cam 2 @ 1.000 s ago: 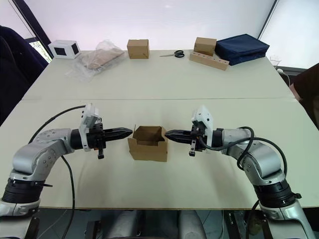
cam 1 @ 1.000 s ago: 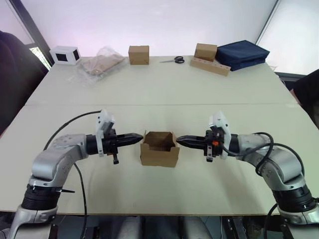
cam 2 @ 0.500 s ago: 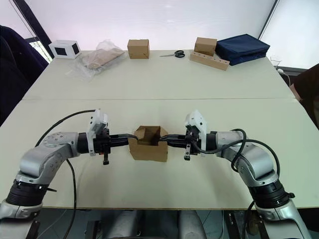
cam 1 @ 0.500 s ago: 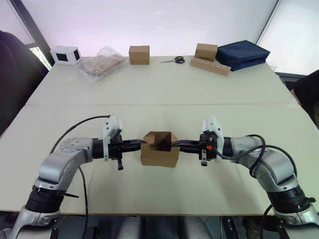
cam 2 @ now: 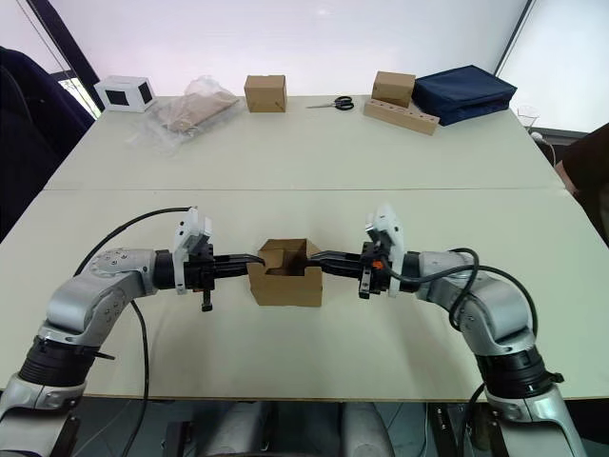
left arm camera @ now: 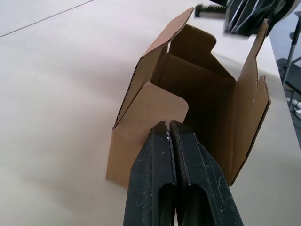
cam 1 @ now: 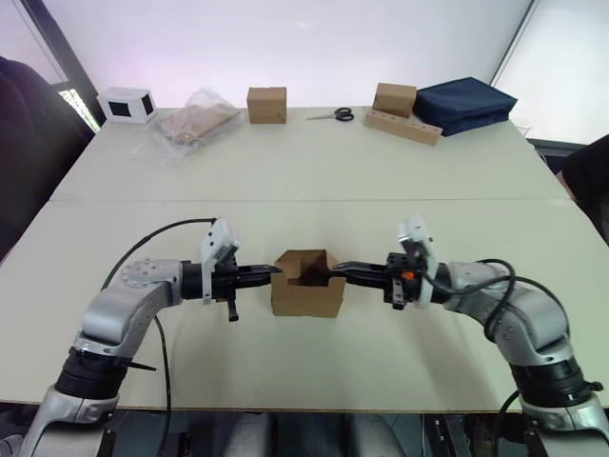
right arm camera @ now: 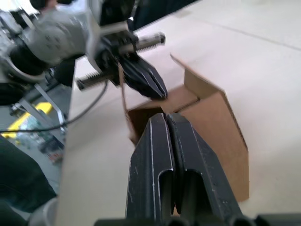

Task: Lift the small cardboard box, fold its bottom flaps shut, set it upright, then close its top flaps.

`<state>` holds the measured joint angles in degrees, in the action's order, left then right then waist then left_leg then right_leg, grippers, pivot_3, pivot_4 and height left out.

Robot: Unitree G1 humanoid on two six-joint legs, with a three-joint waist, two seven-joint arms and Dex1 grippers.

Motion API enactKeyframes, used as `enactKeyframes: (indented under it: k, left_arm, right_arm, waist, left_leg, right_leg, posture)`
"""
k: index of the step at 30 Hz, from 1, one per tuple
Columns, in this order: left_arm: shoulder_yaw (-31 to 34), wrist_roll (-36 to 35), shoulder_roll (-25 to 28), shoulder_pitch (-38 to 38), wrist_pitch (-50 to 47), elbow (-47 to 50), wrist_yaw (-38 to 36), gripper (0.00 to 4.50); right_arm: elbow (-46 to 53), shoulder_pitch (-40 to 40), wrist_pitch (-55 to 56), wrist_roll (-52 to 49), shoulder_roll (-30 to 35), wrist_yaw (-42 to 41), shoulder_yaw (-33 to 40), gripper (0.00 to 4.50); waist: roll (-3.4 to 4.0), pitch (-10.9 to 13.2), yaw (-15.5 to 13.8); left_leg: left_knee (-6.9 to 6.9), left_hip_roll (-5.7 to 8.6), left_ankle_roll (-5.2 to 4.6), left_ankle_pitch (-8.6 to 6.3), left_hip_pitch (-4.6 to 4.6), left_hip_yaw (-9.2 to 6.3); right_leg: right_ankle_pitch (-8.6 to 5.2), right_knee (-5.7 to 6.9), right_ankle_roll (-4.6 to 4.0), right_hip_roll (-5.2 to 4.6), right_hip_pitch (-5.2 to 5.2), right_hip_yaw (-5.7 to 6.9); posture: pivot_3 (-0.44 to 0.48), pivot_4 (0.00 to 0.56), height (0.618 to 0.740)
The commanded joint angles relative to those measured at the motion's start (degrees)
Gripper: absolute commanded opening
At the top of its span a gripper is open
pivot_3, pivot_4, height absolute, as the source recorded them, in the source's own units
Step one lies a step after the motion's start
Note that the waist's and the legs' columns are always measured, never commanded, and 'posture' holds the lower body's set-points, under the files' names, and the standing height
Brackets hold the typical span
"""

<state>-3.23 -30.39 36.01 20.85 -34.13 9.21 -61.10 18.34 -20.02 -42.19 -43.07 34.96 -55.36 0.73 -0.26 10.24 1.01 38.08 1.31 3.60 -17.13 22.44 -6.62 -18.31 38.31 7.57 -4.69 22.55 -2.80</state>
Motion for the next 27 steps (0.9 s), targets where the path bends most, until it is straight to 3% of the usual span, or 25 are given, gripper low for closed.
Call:
enactKeyframes:
  k: [1, 13, 27]
  left_arm:
    - [0.42, 0.50, 0.38, 0.12, 1.50, 0.56, -0.16, 0.05]
    - [0.46, 0.54, 0.36, 0.22, 1.73, 0.68, -0.16, 0.05]
    - [-1.51, 3.83, 0.57, -1.04, 4.77, 0.09, -0.74, 0.05]
  right_arm:
    - [-1.18, -0.73, 1.29, 0.29, 0.05, 0.22, 1.39, 0.00]
    - [-5.28, -1.65, 6.36, 7.83, -1.63, -1.30, -5.48, 0.00]
    - [-6.96, -2.83, 6.96, 12.08, -2.05, -1.45, -8.10, 0.00]
  waist:
    - [0.00, 0.00, 0.02]
    - [0.00, 0.00, 0.12]
    - [0.00, 0.00, 0.10]
  left_leg:
    - [0.00, 0.00, 0.00, 0.00, 0.00, 0.00]
    - [-0.01, 0.00, 0.00, 0.00, 0.00, 0.01]
    - [-0.01, 0.00, 0.00, 0.00, 0.00, 0.00]
  right_leg:
    - [0.00, 0.00, 0.00, 0.01, 0.00, 0.00]
    - [0.00, 0.00, 0.00, 0.01, 0.02, 0.00]
    - [0.00, 0.00, 0.00, 0.00, 0.01, 0.00]
  posture:
    - [0.000, 0.150, 0.740]
    - [0.000, 0.150, 0.740]
    - [0.000, 0.150, 0.740]
